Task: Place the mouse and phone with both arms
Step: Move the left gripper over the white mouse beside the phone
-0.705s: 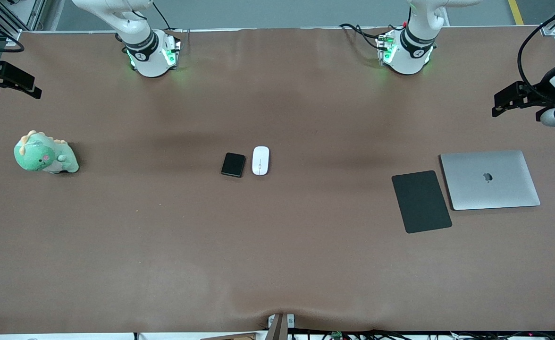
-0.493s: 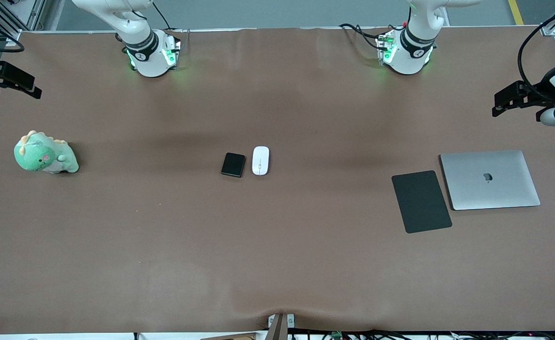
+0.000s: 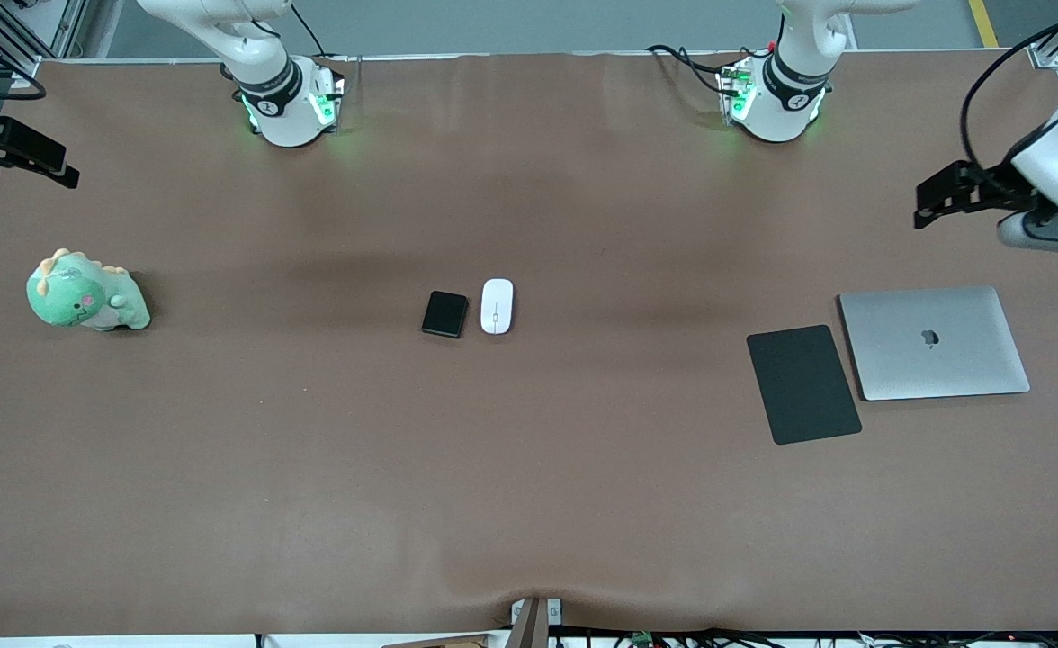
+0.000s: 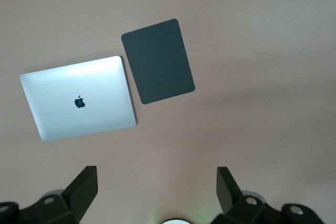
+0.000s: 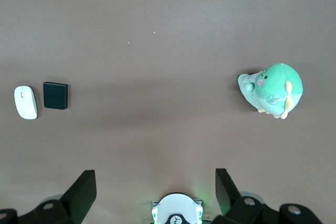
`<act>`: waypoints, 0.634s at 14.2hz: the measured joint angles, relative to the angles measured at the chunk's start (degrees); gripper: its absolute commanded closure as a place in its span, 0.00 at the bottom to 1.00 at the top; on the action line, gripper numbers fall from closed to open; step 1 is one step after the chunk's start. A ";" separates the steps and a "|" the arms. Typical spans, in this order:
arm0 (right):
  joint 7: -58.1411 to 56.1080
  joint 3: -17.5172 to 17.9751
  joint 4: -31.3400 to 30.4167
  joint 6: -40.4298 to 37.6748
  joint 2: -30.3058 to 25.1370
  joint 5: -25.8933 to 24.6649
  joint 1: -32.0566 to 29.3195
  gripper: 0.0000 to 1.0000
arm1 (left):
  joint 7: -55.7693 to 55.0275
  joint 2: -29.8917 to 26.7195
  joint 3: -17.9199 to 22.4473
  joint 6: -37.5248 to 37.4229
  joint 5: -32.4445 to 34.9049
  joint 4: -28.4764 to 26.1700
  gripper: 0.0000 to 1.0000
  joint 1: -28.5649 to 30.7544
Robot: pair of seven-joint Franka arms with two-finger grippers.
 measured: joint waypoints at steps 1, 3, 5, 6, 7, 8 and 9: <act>0.00 -0.01 0.00 0.00 0.11 0.00 -0.01 0.00 | -2.92 0.73 -1.50 -0.02 -0.28 0.12 0.00 -0.47; 0.00 -0.08 -0.03 0.00 0.48 0.00 -0.18 0.00 | -9.40 2.36 -5.08 -0.02 -2.40 0.25 0.00 -1.50; 0.00 -0.12 -0.03 0.02 0.96 0.00 -0.83 0.00 | -13.57 3.78 -7.67 0.00 -4.44 0.42 0.00 -2.44; -0.04 -0.12 -0.03 0.03 1.24 0.00 -1.15 0.00 | -14.56 4.23 -8.43 0.14 -5.61 0.52 0.00 -2.76; -0.07 -0.12 -0.03 0.07 1.53 0.00 -1.40 0.00 | -15.25 4.56 -8.90 0.54 -6.86 0.64 0.00 -3.03; -0.09 -0.12 -0.03 0.11 1.78 0.00 -1.60 0.00 | -16.12 4.82 -9.11 1.38 -7.87 0.74 0.00 -3.53; -0.10 -0.13 -0.03 0.11 1.95 0.00 -1.74 0.00 | -17.35 5.06 -9.18 2.37 -8.51 0.74 0.00 -4.45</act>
